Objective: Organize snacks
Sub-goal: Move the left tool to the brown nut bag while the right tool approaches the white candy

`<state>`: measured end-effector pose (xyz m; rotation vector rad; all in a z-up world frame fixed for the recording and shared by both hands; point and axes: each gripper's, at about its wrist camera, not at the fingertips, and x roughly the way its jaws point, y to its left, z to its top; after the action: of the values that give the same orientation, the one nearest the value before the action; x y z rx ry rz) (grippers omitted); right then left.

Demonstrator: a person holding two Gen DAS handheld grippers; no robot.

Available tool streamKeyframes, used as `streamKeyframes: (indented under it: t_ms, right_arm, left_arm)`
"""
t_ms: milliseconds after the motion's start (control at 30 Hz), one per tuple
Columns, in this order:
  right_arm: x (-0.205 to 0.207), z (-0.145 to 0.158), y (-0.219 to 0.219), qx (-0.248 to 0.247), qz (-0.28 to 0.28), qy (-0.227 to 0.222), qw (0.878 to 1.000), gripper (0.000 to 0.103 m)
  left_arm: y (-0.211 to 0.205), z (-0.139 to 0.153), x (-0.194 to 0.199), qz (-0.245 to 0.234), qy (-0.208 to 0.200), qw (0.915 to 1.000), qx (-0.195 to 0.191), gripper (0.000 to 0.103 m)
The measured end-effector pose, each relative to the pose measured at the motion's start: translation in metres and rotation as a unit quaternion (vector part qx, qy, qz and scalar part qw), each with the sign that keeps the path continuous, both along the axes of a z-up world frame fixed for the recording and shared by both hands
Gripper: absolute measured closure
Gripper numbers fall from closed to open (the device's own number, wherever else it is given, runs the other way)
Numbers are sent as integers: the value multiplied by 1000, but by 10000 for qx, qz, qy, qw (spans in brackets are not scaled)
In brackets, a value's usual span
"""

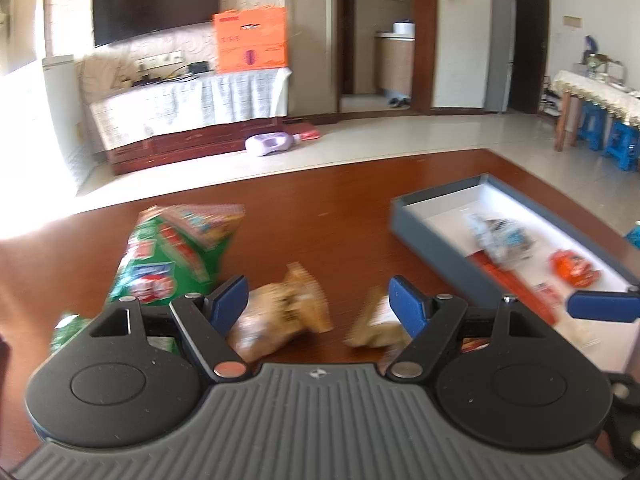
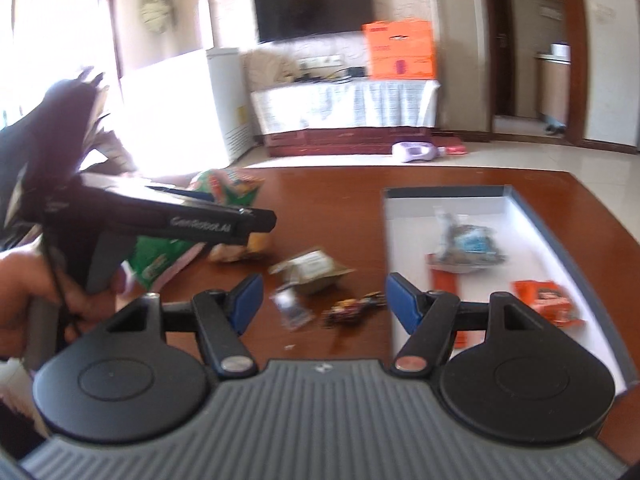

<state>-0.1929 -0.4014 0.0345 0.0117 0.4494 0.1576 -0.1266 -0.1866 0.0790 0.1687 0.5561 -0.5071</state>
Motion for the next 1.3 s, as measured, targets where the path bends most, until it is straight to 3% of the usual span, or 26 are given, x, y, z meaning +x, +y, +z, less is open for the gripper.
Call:
streamKeyframes:
  t_ms: [200, 400, 700, 733, 767, 867, 1067, 1233, 1300]
  right_arm:
    - [8, -9, 38, -281, 544, 234, 9978, 33]
    - [9, -14, 54, -512, 774, 375, 9950, 33]
    - [14, -17, 54, -558, 815, 448, 9941, 33]
    - [16, -18, 55, -559, 824, 457, 9940, 33]
    - [17, -18, 55, -558, 841, 465, 9938, 34]
    - [22, -18, 55, -545, 840, 450, 9940, 35]
    - [41, -25, 55, -642, 533, 699, 9941, 47]
    - [54, -35, 57, -772, 404, 943, 9917, 47]
    - [60, -36, 57, -784, 396, 982, 9913, 54]
  left_arm:
    - [24, -18, 18, 88, 96, 9999, 81, 22]
    - [25, -31, 30, -217, 107, 9997, 61, 22]
    - [4, -49, 49, -305, 294, 9990, 119, 23]
    - [3, -53, 52, -291, 350, 9988, 176, 24]
    - [3, -55, 54, -260, 377, 9987, 228, 32]
    - [7, -57, 55, -252, 406, 9987, 179, 37]
    - [14, -58, 52, -233, 445, 9986, 190, 39]
    - [16, -57, 48, -337, 438, 9982, 215, 38]
    - [17, -57, 50, -345, 442, 9983, 173, 38]
